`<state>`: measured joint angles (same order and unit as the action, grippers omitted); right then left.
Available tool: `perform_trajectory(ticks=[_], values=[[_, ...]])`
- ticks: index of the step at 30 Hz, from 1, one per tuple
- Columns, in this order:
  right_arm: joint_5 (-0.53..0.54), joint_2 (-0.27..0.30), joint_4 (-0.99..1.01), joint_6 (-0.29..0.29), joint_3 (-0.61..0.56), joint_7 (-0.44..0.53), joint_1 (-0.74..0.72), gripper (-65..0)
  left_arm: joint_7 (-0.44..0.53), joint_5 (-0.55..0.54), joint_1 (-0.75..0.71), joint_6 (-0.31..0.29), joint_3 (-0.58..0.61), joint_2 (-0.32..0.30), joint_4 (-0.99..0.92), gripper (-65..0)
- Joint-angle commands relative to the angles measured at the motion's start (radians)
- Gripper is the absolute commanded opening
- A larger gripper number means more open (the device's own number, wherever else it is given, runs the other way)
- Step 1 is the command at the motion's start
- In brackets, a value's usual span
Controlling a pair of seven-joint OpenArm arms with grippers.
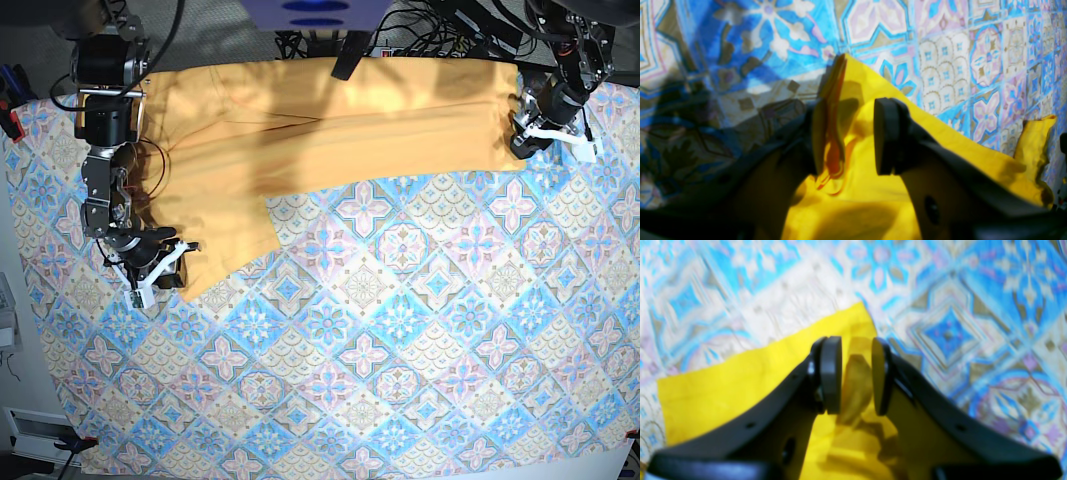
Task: Fold the T-shirt properly
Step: 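Slide the right gripper along the shirt edge toward its corner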
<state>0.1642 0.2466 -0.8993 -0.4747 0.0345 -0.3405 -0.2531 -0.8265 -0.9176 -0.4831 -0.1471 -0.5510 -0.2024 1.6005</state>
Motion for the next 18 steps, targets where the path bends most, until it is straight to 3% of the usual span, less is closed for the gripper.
perform_trajectory(ticks=[1,9,18], values=[[0.008,0.015,0.012,-0.003,0.002,0.024,-0.033,-49.9,0.011,-0.011,-0.004,-0.007,-0.005,-0.015,0.017,-41.9],[0.007,0.036,0.161,-0.003,0.002,0.080,-0.073,-49.9,0.011,-0.011,-0.002,-0.007,-0.005,-0.015,0.017,-41.9],[0.007,0.055,0.177,-0.003,-0.014,0.077,-0.045,-50.2,0.011,-0.011,0.005,-0.007,-0.005,-0.015,0.017,-41.9]])
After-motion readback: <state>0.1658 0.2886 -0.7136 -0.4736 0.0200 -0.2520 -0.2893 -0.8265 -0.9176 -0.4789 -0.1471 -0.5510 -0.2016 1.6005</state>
